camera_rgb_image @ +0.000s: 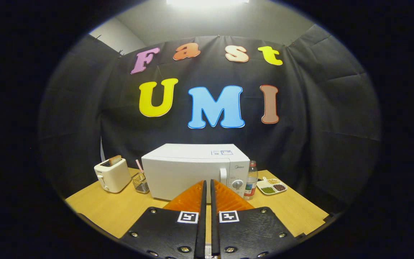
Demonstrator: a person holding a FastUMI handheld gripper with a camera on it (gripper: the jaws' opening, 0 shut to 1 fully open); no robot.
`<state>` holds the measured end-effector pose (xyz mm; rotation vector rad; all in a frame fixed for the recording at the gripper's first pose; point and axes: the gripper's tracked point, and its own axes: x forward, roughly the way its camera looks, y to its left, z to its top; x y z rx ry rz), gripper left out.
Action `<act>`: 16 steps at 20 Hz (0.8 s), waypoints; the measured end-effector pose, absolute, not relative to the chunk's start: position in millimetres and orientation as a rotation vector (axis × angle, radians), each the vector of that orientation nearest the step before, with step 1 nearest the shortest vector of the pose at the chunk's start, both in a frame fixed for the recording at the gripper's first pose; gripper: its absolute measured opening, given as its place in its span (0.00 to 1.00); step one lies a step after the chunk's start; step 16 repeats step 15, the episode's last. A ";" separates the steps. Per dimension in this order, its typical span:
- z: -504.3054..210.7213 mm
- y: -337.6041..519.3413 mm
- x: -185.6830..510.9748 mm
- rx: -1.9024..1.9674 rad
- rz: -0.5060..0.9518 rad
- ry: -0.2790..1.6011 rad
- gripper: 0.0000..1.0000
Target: Open the microwave, put the food inside, and close the microwave door.
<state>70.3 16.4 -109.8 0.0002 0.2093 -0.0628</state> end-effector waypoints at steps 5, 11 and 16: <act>-97.8 22.3 27.2 0.037 -0.027 0.172 0.51; -94.3 16.2 0.8 0.034 -0.025 0.154 0.98; -88.8 7.4 -4.0 0.040 -0.032 0.139 0.98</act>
